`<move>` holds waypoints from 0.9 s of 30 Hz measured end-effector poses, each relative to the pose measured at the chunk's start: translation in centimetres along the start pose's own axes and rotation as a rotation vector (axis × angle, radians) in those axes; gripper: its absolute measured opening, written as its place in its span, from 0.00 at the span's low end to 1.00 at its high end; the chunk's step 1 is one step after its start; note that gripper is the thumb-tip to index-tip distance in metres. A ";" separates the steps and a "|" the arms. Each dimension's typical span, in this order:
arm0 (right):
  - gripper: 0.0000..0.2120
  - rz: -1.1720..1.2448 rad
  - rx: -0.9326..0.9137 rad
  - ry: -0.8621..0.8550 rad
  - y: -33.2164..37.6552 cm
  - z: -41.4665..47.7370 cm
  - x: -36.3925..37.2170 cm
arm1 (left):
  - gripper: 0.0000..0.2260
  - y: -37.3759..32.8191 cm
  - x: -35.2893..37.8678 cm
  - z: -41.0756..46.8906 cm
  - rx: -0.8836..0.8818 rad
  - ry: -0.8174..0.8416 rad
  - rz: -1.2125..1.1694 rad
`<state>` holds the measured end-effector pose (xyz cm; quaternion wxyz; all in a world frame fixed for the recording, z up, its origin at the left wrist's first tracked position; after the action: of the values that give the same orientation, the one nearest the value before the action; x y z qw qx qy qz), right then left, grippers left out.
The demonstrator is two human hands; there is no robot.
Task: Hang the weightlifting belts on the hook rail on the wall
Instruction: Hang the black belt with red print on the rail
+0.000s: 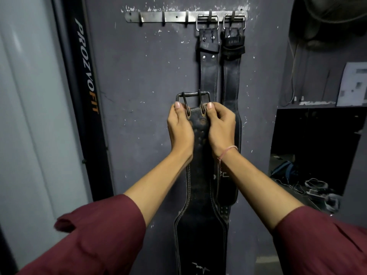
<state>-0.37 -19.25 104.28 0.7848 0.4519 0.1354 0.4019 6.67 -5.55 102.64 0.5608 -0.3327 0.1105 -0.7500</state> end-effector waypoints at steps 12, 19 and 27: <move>0.13 0.193 -0.112 -0.044 2.4 9.4 4.2 | 0.13 -0.1 3.2 10.7 0.268 -0.049 0.181; 0.14 0.286 -0.178 -0.112 5.8 19.6 6.9 | 0.14 -1.4 7.7 20.1 0.464 -0.108 0.322; 0.24 0.194 -0.090 -0.159 10.2 29.7 9.8 | 0.16 -2.3 12.6 31.0 0.545 -0.155 0.457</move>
<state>17.79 -26.96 130.56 0.7700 0.4577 0.0101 0.4445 22.33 -9.85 131.92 0.7888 -0.1937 -0.0646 -0.5797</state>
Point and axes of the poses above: each hand's wrist, its own z-axis towards the middle knuckle, its own x-axis out of the palm, y = z × x, the point moved 10 cm from there along z, towards the middle knuckle, and after that the axes turned 14 degrees about x, right-handed, at the moved point
